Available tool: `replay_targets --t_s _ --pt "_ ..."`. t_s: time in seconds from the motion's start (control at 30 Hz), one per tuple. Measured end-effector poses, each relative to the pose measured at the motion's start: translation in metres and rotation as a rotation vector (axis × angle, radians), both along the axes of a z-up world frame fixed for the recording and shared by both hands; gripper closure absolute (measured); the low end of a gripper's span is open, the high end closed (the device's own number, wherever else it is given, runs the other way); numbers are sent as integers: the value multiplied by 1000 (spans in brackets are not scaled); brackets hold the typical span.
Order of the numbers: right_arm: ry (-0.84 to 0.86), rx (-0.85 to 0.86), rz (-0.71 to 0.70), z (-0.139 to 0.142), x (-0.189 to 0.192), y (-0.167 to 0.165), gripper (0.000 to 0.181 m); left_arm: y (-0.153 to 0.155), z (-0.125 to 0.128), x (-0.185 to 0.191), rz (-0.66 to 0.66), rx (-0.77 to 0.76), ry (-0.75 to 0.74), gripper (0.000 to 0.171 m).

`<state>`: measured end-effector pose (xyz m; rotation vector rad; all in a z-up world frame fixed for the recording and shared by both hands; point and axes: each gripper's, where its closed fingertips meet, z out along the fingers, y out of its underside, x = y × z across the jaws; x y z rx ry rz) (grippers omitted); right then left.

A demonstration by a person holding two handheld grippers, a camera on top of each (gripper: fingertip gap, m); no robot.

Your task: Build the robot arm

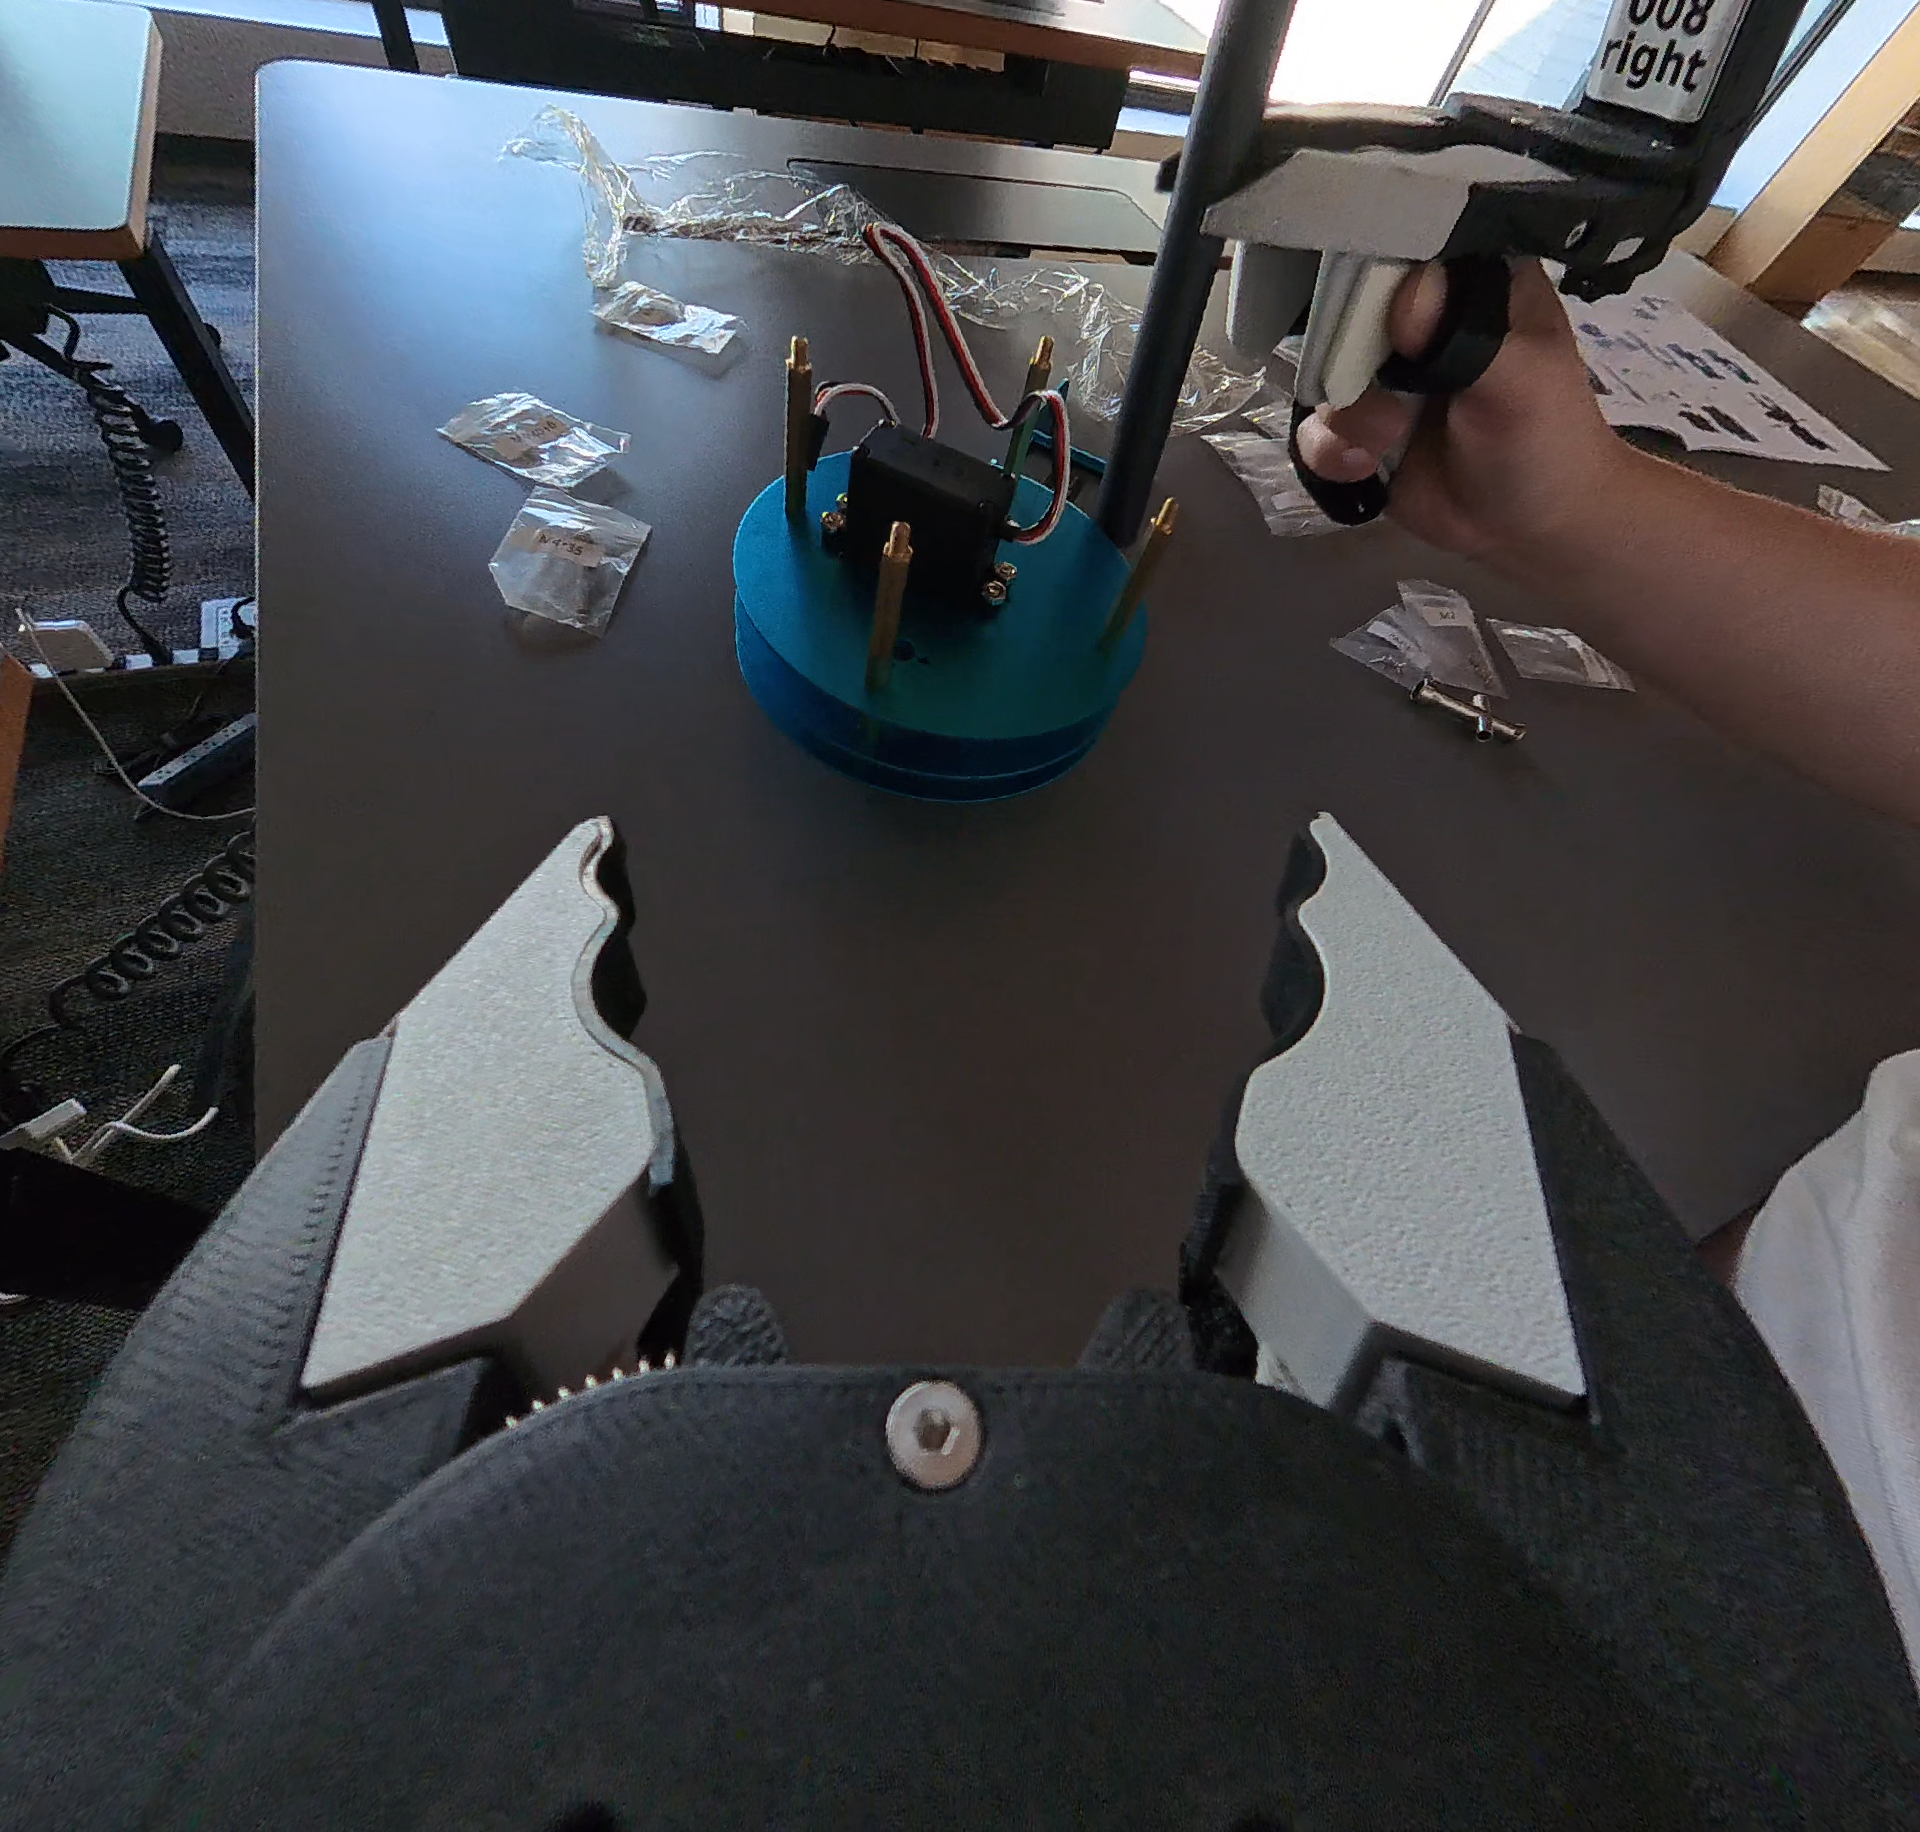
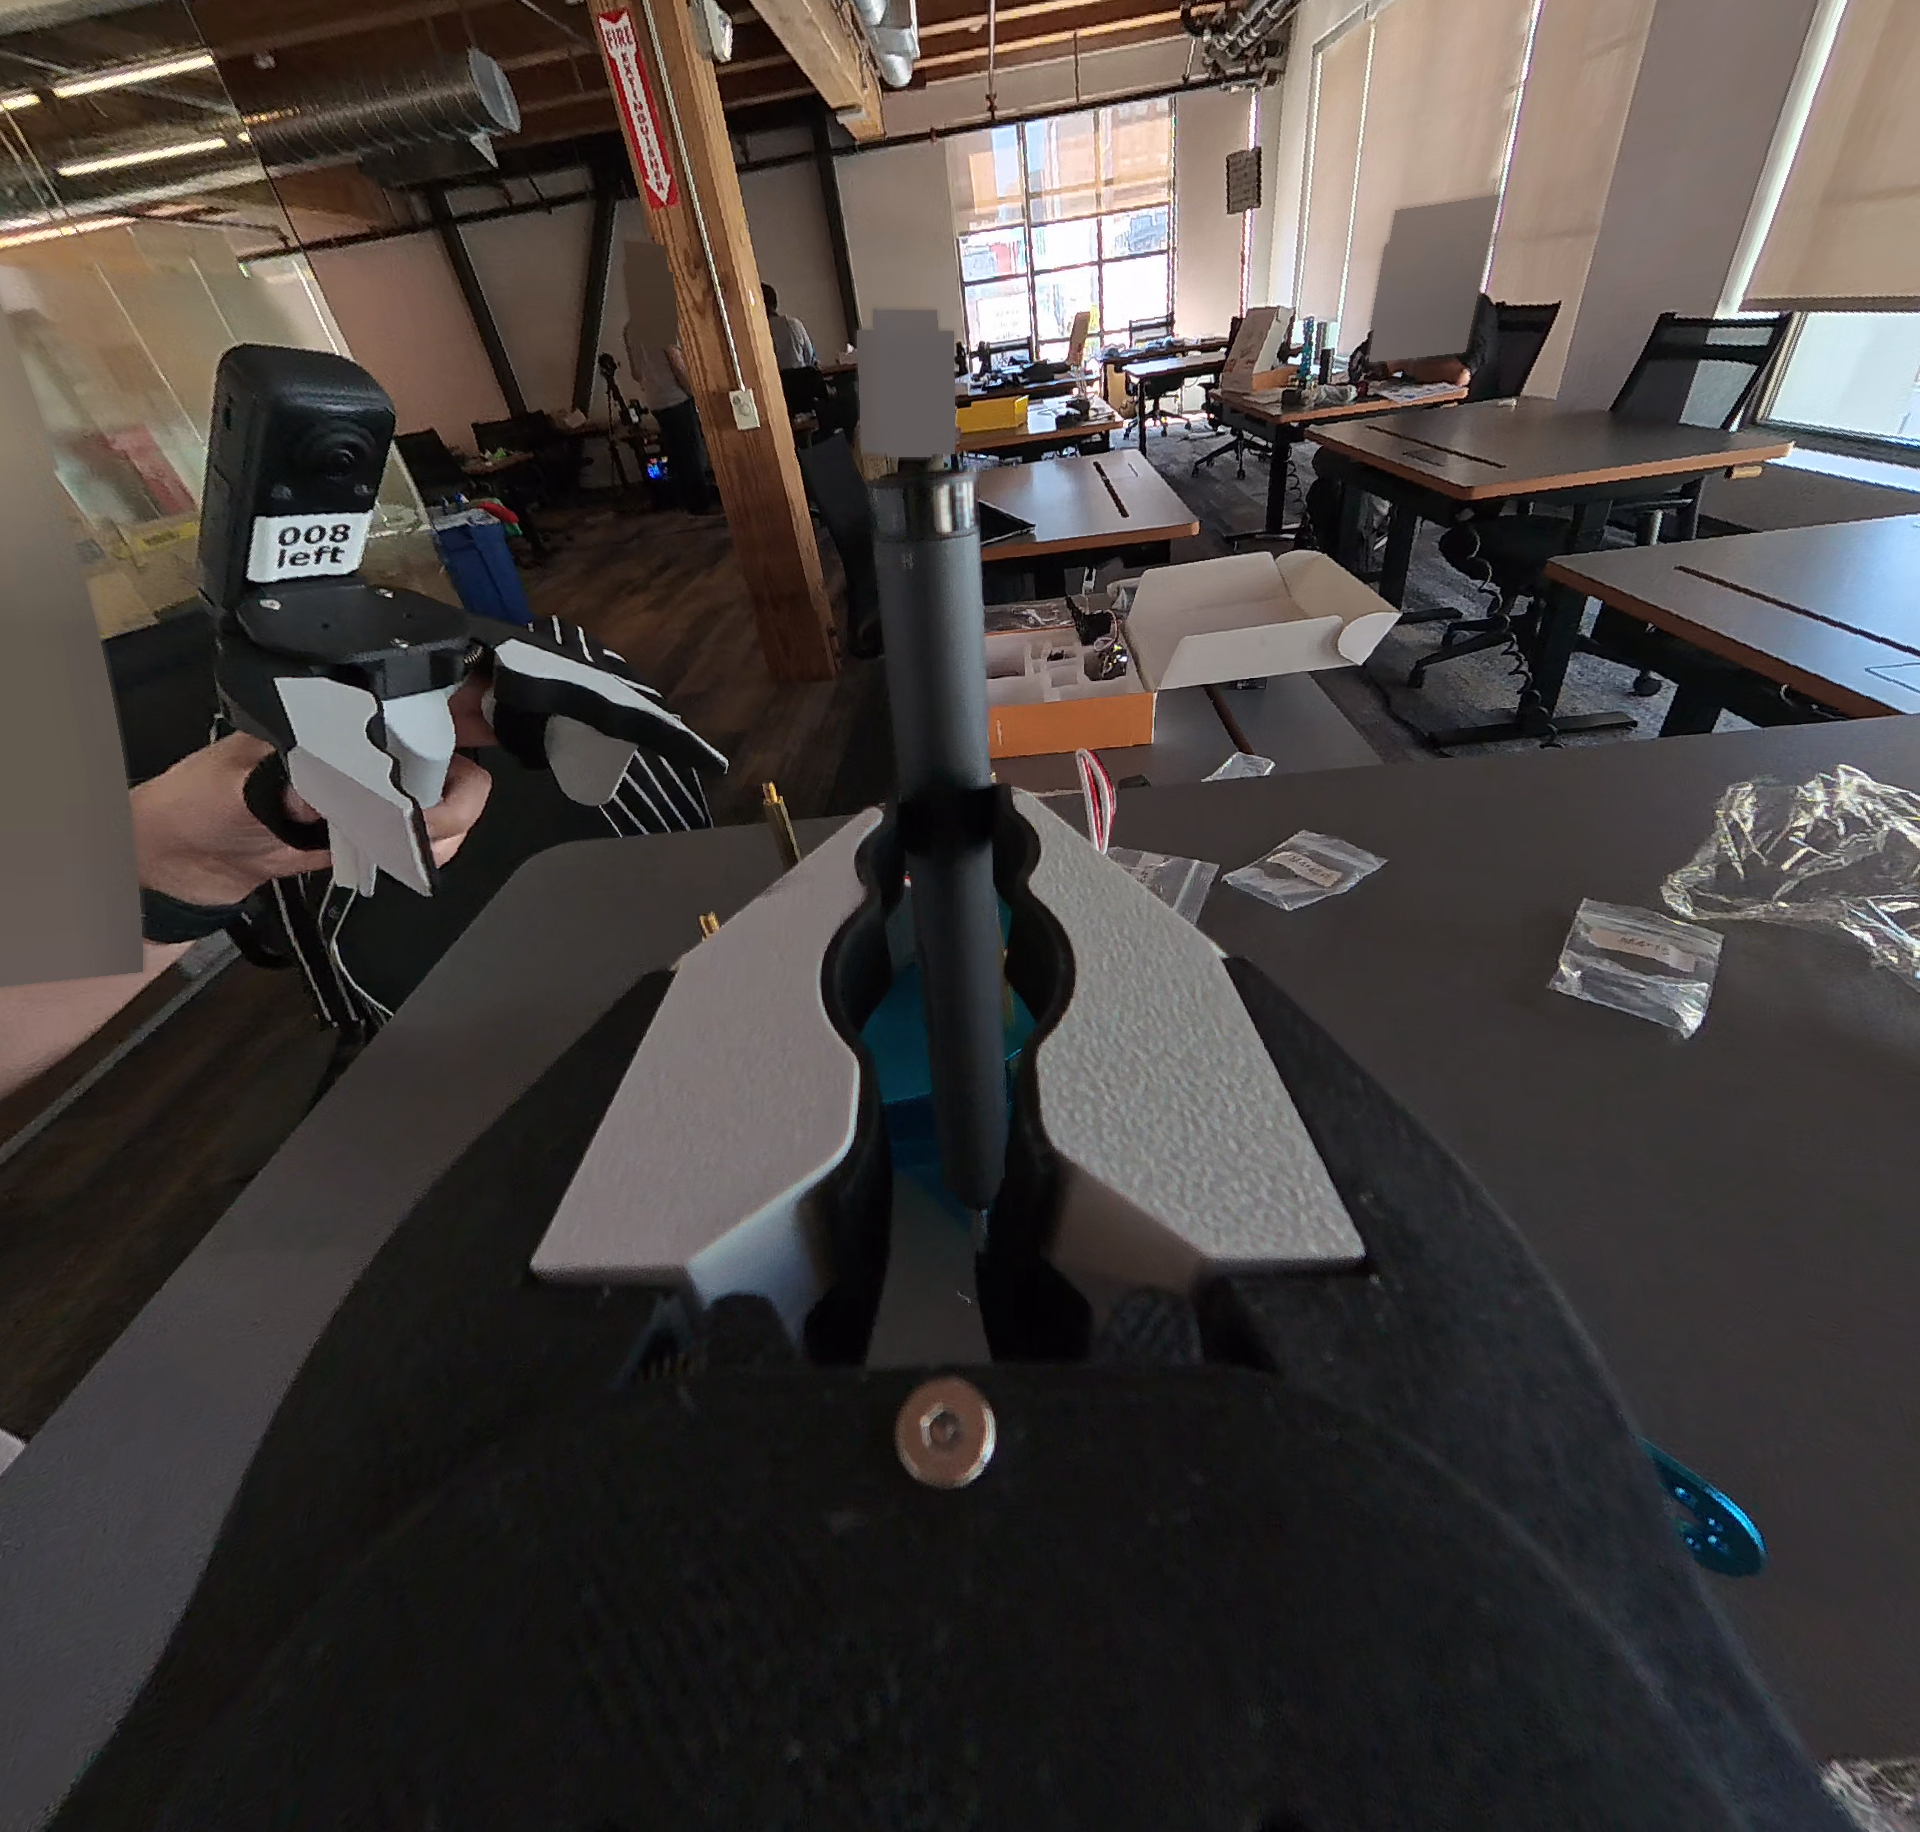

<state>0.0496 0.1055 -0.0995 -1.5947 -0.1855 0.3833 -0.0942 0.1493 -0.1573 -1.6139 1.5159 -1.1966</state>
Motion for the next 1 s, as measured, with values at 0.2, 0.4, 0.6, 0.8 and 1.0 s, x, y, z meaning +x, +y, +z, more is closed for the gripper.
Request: replay_targets --t_s 0.2,0.4,0.6,0.8,1.0 --pt "-5 -24 7 -10 -3 1 164 -3 1 1 -7 -1 -1 50" --pt "-4 29 2 14 -8 -10 164 -26 2 12 -66 58 45 60" --pt "1 90 0 49 -18 -42 164 -46 -12 32 -228 421 325 74" --pt "18 134 -26 62 -19 -80 165 -34 -4 48 -306 945 557 71" --pt "40 160 -68 70 -13 -108 165 -84 2 57 -406 795 463 77"
